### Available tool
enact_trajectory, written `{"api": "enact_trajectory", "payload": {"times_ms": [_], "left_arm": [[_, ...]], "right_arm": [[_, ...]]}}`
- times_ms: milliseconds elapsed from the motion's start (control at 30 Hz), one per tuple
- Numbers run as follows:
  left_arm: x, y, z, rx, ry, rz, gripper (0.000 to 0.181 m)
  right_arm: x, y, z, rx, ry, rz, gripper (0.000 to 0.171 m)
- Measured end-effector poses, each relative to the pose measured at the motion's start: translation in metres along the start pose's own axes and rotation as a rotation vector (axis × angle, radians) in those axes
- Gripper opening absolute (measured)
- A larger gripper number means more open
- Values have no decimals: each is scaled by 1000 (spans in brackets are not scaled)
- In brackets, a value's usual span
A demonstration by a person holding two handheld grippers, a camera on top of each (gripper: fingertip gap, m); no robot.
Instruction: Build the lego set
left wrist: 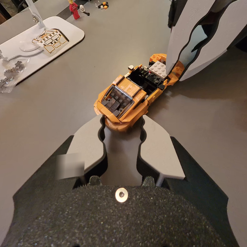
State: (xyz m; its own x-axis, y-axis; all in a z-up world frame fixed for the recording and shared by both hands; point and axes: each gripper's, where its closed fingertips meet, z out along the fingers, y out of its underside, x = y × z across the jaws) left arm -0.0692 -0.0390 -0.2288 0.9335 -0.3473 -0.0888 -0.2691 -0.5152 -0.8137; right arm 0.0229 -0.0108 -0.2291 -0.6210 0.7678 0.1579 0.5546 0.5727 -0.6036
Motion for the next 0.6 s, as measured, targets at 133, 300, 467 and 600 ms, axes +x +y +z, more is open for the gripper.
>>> {"api": "enact_trajectory", "payload": {"times_ms": [133,300,467,600], "left_arm": [[0,0,0,1,-1,1,49],[-1,0,0,1,-5,-3,49],[-1,0,0,1,-7,3,48],[-1,0,0,0,-9,5,48]], "right_arm": [[2,-2,2,-9,3,5,15],[6,-1,4,-51,8,1,15],[5,2,5,-84,0,17,15],[6,2,5,-89,15,11,15]]}}
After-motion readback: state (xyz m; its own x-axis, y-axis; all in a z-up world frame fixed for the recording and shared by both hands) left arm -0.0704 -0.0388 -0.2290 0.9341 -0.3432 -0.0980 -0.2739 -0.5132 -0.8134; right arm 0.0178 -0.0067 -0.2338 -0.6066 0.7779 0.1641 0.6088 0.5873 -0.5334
